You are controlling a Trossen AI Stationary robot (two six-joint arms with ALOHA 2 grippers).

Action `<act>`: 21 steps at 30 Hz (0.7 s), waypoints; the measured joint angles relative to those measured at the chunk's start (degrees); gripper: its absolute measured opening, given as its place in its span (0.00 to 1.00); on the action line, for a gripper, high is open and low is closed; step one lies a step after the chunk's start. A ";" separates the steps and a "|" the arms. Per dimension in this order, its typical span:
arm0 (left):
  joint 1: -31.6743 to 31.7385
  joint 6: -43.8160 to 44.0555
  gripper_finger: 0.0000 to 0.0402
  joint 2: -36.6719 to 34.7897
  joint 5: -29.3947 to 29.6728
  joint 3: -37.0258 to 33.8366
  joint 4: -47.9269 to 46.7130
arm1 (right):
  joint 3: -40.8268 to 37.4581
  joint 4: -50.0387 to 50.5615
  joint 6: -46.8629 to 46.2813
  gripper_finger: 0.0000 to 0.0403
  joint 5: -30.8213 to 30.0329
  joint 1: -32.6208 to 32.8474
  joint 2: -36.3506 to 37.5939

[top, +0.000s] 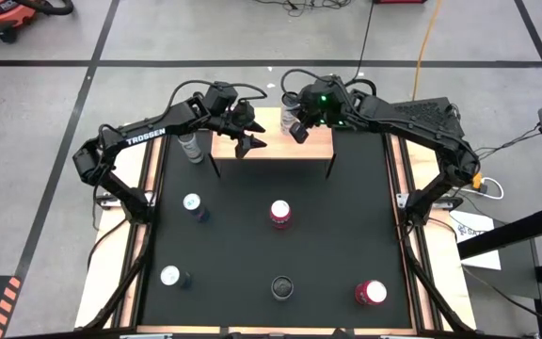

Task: Place canned beverage on shelf
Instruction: Put the top white-blue soda can on the shelf

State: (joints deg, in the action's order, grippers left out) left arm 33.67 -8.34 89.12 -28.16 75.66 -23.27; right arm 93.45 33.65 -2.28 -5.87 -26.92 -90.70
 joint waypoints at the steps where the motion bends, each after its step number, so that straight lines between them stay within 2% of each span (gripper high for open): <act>1: 0.00 -0.02 0.64 0.00 0.00 0.00 0.00 | 0.00 -0.01 0.00 0.03 0.00 -0.05 0.00; 21: 0.00 -0.11 0.64 0.00 -0.02 0.00 0.22 | 0.02 -2.27 1.46 0.03 -1.77 -0.44 -2.71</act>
State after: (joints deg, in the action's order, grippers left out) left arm 33.67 -8.45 89.12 -28.18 75.66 -23.05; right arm 93.47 31.38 -0.82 -7.64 -27.35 -93.40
